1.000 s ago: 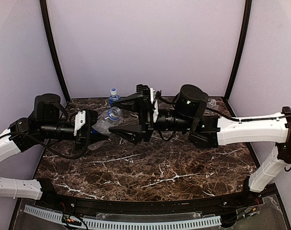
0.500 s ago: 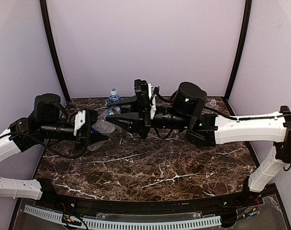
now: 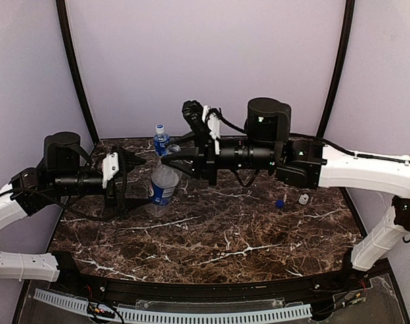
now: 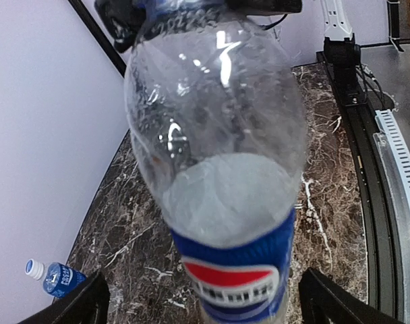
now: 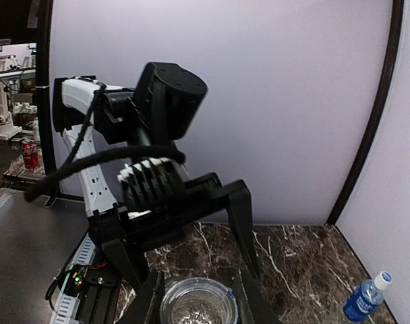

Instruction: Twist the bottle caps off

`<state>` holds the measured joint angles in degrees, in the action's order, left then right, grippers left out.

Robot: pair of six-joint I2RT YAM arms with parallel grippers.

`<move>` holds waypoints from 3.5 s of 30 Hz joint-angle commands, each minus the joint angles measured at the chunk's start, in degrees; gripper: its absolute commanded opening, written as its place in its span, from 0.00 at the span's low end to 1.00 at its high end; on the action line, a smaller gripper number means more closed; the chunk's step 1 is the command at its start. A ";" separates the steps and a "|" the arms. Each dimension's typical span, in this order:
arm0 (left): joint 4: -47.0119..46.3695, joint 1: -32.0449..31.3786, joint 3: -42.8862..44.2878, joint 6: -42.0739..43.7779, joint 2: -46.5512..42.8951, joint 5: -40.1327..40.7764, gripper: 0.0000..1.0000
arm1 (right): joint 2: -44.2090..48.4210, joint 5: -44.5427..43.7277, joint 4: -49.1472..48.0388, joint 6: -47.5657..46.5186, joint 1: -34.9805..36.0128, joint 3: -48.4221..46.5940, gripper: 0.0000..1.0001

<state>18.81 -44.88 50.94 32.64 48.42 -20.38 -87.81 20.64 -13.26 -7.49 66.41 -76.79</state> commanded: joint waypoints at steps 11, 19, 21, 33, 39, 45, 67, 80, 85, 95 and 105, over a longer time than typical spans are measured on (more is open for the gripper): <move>-1.68 0.83 -3.14 2.31 -3.28 2.65 0.99 | 5.82 -35.33 25.77 8.07 -25.89 3.09 0.00; -0.36 2.59 -3.13 1.74 -3.92 1.93 0.99 | -1.40 -32.89 9.50 7.48 -39.20 7.91 0.00; -0.13 2.83 -3.13 1.67 -3.97 1.73 0.99 | -2.61 -32.28 7.07 8.96 -40.82 8.55 0.00; -0.17 3.22 -3.41 1.45 -4.04 1.51 0.99 | -6.50 -26.72 0.21 12.87 -44.99 12.63 0.00; -0.25 3.22 -3.32 1.55 -3.87 1.15 0.99 | -7.84 -26.88 2.65 12.20 -45.05 11.50 0.00; -0.24 3.23 -3.32 1.55 -3.83 1.24 0.99 | -8.30 -26.77 6.03 11.19 -45.07 9.36 0.39; -9.77 10.92 -11.32 -12.36 -8.09 12.07 0.99 | -8.42 -16.56 17.85 4.45 -40.55 -13.07 0.99; -10.93 21.89 -3.59 -34.48 6.29 7.21 0.95 | -13.00 -7.05 11.80 8.99 -31.52 -19.05 0.99; -0.76 22.61 20.33 -31.70 28.94 7.42 0.93 | -7.73 -6.52 10.58 9.67 -30.82 -10.05 0.99; 3.66 23.36 51.34 -23.68 58.82 13.18 0.91 | 4.50 -10.83 10.31 8.52 -30.55 3.65 0.99; 4.60 24.58 55.52 -26.55 66.91 12.55 0.70 | 6.00 -12.45 11.07 8.43 -30.45 5.85 0.99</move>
<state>21.19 -20.73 105.41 7.14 116.60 -6.92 -81.47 9.78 -1.67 1.15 35.46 -71.53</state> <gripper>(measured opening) 0.759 0.986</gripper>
